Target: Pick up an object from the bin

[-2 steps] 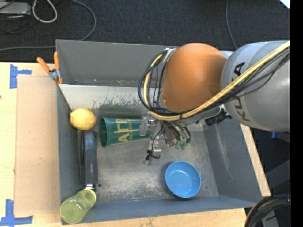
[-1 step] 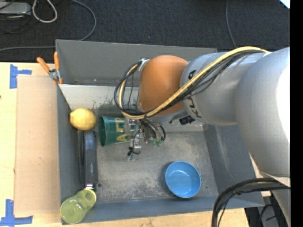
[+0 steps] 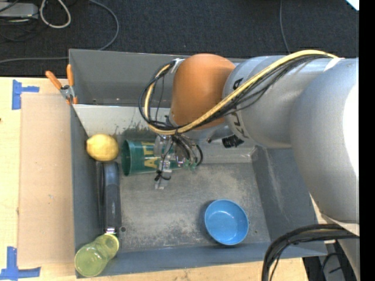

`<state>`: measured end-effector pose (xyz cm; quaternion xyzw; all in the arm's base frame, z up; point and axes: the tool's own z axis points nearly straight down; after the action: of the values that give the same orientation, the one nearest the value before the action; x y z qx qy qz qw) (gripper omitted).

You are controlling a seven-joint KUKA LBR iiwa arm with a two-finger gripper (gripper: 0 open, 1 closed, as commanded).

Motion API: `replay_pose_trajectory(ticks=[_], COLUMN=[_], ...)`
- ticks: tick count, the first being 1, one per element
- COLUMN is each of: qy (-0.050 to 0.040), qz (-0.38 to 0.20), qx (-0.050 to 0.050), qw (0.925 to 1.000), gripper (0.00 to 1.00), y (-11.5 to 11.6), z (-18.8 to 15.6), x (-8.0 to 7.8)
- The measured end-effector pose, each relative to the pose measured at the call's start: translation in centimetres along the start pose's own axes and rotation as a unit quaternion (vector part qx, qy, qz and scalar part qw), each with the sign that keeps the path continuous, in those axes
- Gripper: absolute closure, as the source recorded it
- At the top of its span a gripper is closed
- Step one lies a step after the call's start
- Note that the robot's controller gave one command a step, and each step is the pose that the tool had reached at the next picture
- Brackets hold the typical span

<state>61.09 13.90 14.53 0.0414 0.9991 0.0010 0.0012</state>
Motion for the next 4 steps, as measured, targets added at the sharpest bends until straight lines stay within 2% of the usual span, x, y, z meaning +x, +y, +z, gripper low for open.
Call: replay_pose_trajectory(ticks=[1,2,3,4], qy=[-0.0012,-0.0119,-0.0135,-0.0134], qz=[0.009,0.118,0.101,0.101], qx=[0.000,-0.006,-0.007,-0.007], qw=[1.0000,0.9930,0.9948,0.9948], gripper=[0.00,0.00,1.00,1.00], y=[1.6,1.5,1.5,1.5], z=[2.5,4.0,6.2,6.2], x=[-0.3,-0.9,-1.6,-1.6])
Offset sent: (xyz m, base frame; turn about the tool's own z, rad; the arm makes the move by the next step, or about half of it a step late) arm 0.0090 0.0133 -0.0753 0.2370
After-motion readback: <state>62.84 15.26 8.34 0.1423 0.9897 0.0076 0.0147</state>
